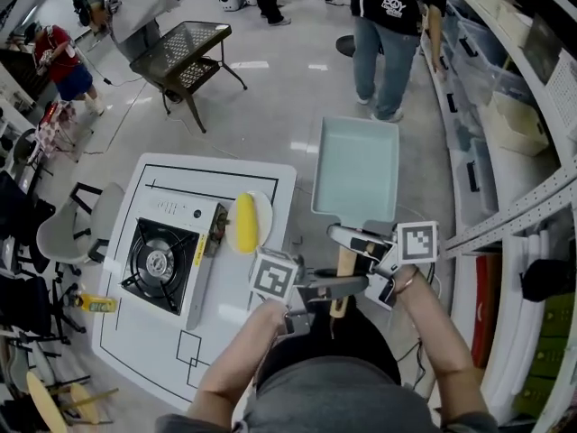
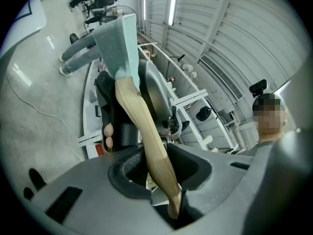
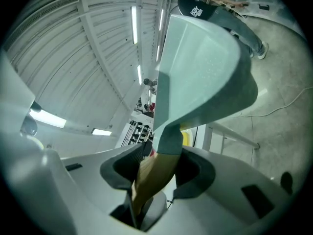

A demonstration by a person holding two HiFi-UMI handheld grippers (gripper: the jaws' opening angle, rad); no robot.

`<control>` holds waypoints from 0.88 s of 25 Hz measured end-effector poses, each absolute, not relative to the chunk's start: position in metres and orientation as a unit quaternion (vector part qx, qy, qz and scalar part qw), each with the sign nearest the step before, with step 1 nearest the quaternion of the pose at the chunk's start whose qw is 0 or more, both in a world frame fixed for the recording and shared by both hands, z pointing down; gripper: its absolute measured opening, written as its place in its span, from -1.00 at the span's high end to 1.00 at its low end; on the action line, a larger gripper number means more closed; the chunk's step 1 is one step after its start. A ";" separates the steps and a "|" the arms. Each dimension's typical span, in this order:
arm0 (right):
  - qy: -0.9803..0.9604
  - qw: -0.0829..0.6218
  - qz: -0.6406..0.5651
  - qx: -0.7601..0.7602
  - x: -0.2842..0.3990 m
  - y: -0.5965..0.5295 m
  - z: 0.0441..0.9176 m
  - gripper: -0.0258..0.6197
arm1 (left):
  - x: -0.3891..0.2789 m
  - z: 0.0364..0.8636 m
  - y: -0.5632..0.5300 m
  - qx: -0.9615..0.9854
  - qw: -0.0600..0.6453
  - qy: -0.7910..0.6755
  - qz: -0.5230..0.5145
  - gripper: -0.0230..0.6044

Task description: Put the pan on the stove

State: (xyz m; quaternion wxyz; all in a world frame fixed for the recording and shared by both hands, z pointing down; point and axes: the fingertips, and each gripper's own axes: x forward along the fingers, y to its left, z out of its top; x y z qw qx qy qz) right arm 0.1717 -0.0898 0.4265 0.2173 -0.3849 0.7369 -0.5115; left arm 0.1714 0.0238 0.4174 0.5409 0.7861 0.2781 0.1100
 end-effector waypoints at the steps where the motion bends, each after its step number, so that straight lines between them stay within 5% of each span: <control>1: 0.740 0.211 -0.514 -0.379 0.173 -0.096 0.427 0.37 | 0.174 0.418 0.018 0.788 0.542 0.272 0.104 0.60; 11: 0.798 0.123 -0.531 -0.257 0.148 -0.167 0.421 0.37 | 0.184 0.416 -0.060 0.826 0.545 0.142 0.019 0.59; 22: 0.828 0.000 -0.558 -0.054 0.043 -0.195 0.418 0.38 | 0.124 0.411 -0.116 0.833 0.538 -0.065 -0.111 0.59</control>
